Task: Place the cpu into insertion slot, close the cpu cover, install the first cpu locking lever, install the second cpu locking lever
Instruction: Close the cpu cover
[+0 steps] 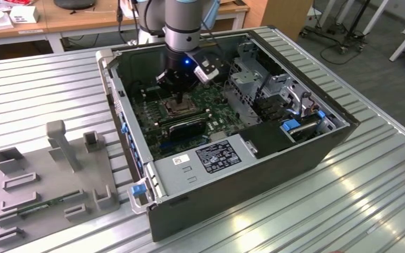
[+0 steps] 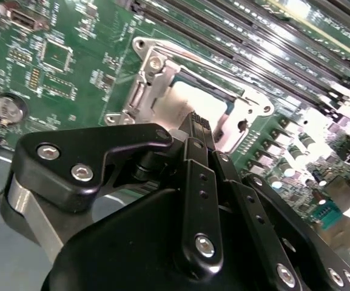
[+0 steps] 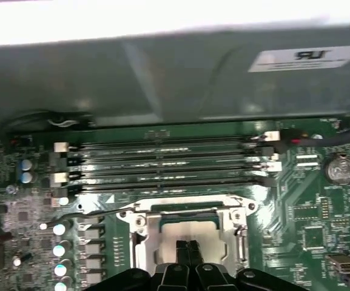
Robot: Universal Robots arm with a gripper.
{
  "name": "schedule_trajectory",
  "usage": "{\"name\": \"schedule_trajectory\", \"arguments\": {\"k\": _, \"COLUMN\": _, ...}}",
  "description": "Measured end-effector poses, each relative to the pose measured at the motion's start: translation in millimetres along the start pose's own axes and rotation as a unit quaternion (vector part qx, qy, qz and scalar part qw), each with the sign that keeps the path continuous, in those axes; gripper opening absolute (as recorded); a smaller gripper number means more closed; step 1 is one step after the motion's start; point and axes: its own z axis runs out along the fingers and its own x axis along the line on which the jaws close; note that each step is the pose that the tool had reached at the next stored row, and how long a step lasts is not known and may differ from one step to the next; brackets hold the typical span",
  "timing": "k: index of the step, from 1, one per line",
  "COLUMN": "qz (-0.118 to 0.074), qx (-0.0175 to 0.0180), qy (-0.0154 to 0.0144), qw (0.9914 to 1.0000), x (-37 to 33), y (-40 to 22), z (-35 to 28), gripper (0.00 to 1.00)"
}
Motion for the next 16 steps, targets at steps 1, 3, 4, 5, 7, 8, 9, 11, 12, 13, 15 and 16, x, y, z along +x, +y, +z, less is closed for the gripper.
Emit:
{"name": "schedule_trajectory", "arguments": {"k": 1, "qz": -0.001, "qx": 0.0005, "qy": 0.0, "qw": 1.0, "x": 1.6, "y": -0.1, "z": 0.0, "gripper": 0.11}}
{"name": "schedule_trajectory", "arguments": {"k": 3, "qz": -0.003, "qx": 0.0016, "qy": 0.0, "qw": 0.99999, "x": 4.5, "y": -0.3, "z": 0.0, "gripper": 0.11}}
{"name": "schedule_trajectory", "arguments": {"k": 4, "qz": -0.004, "qx": 0.0025, "qy": -0.0001, "qw": 0.99999, "x": 6.1, "y": -0.4, "z": 0.0, "gripper": 0.11}}
{"name": "schedule_trajectory", "arguments": {"k": 5, "qz": -0.005, "qx": 0.0036, "qy": -0.0001, "qw": 0.99998, "x": 7.7, "y": -0.6, "z": -0.1, "gripper": 0.11}}
{"name": "schedule_trajectory", "arguments": {"k": 7, "qz": -0.006, "qx": 0.0055, "qy": -0.0003, "qw": 0.99997, "x": 10.8, "y": -0.8, "z": -0.1, "gripper": 0.11}}
{"name": "schedule_trajectory", "arguments": {"k": 8, "qz": -0.007, "qx": 0.0064, "qy": -0.0004, "qw": 0.99996, "x": 12.4, "y": -0.9, "z": -0.1, "gripper": 0.11}}
{"name": "schedule_trajectory", "arguments": {"k": 9, "qz": -0.008, "qx": 0.0072, "qy": -0.0004, "qw": 0.99995, "x": 14.0, "y": -1.0, "z": -0.1, "gripper": 0.11}}
{"name": "schedule_trajectory", "arguments": {"k": 11, "qz": -0.009, "qx": 0.0086, "qy": -0.0005, "qw": 0.99992, "x": 17.1, "y": -1.2, "z": -0.1, "gripper": 0.11}}
{"name": "schedule_trajectory", "arguments": {"k": 12, "qz": -0.01, "qx": 0.0092, "qy": -0.0006, "qw": 0.99991, "x": 18.7, "y": -1.3, "z": -0.1, "gripper": 0.11}}
{"name": "schedule_trajectory", "arguments": {"k": 13, "qz": -0.01, "qx": 0.0099, "qy": -0.0006, "qw": 0.9999, "x": 20.2, "y": -1.4, "z": -0.1, "gripper": 0.11}}
{"name": "schedule_trajectory", "arguments": {"k": 15, "qz": -0.012, "qx": 0.011, "qy": -0.0007, "qw": 0.99987, "x": 23.2, "y": -1.6, "z": -0.2, "gripper": 0.11}}
{"name": "schedule_trajectory", "arguments": {"k": 16, "qz": -0.013, "qx": 0.0112, "qy": -0.0007, "qw": 0.99986, "x": 24.5, "y": -1.7, "z": -0.2, "gripper": 0.11}}
